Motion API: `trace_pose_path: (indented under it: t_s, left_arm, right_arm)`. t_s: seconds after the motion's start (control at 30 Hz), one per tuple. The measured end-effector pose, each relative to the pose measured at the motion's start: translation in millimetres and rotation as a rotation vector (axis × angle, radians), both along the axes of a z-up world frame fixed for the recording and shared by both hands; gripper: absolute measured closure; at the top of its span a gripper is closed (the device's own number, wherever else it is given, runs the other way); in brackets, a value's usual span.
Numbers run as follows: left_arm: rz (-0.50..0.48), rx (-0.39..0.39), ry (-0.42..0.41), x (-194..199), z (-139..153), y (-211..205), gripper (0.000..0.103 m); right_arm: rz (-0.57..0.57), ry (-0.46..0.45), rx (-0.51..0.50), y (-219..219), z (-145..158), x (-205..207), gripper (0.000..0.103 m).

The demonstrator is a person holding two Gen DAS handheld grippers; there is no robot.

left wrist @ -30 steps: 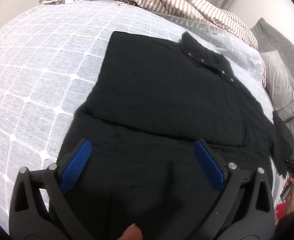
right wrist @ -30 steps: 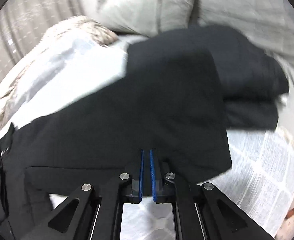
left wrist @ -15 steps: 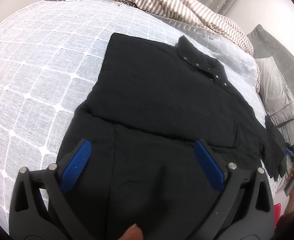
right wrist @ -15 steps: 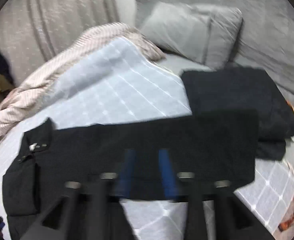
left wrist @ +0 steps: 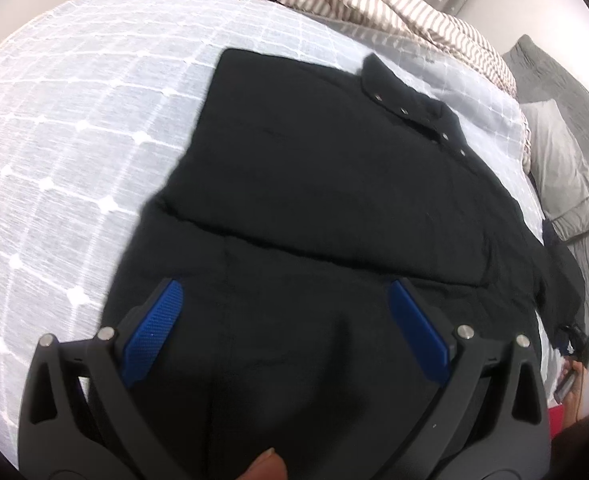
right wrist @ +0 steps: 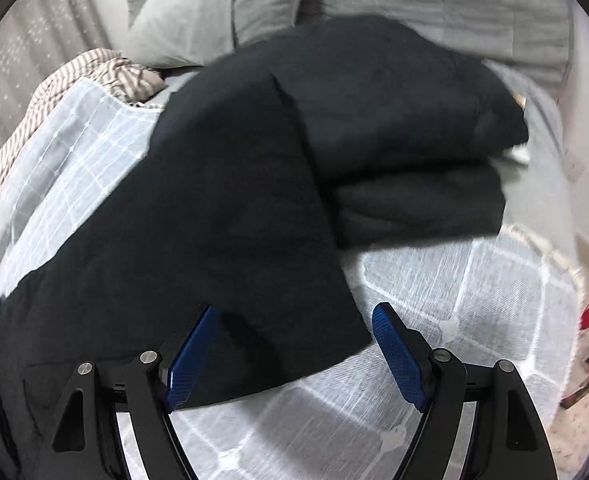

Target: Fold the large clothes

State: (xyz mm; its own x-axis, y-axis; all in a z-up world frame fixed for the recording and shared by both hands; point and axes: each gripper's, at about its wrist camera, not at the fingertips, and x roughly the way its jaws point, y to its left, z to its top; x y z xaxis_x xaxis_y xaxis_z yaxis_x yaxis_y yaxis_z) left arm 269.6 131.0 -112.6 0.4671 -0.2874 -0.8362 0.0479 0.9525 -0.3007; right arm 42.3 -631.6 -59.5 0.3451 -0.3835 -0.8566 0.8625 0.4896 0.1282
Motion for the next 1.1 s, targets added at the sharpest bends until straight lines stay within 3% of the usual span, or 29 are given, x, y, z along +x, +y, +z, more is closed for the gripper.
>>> trace_pose_path:
  t_s: [0.07, 0.2, 0.23, 0.3, 0.33, 0.4, 0.47, 0.67, 0.87, 1.1]
  left_arm:
    - [-0.014, 0.017, 0.005, -0.1, -2.6, -6.1, 0.001]
    - [-0.035, 0.058, 0.012, -1.3, -8.0, -16.9, 0.001]
    - [-0.039, 0.059, 0.015, -1.3, -9.0, -17.8, 0.001]
    - [-0.045, 0.069, 0.016, -1.6, -10.3, -20.3, 0.001]
    - [-0.048, 0.077, 0.014, -1.7, -10.5, -22.2, 0.001]
    - [-0.052, 0.085, 0.012, -2.4, -10.2, -23.7, 0.001]
    - [-0.056, 0.081, 0.012, -1.8, -9.6, -24.3, 0.001]
    - [-0.057, 0.059, 0.004, -4.1, -4.7, -23.7, 0.001]
    - [-0.058, 0.044, -0.007, -5.3, 0.5, -24.1, 0.001]
    - [-0.048, 0.028, -0.015, -5.5, 3.3, -20.2, 0.001]
  right_arm:
    - [0.009, -0.003, 0.035, -4.4, -12.5, -1.3, 0.020]
    - [0.023, 0.016, -0.023, 2.5, -20.8, 1.9, 0.022]
    - [0.022, 0.011, -0.022, 2.5, -19.8, 1.9, 0.030]
    - [0.045, -0.023, 0.003, 4.2, -14.1, 1.6, 0.059]
    - [0.064, -0.054, 0.033, 2.9, -11.8, 1.7, 0.081]
    - [0.073, -0.073, 0.077, 4.4, -5.5, 3.3, 0.083]
    - [0.081, -0.061, 0.058, 9.1, 4.7, 6.8, 0.085]
    - [0.151, -0.170, 0.002, 42.1, 62.0, 14.3, 0.086]
    - [0.350, -0.250, -0.113, 116.4, 136.1, 51.2, 0.086]
    - [0.595, -0.320, -0.177, 223.5, 182.3, 105.2, 0.086]
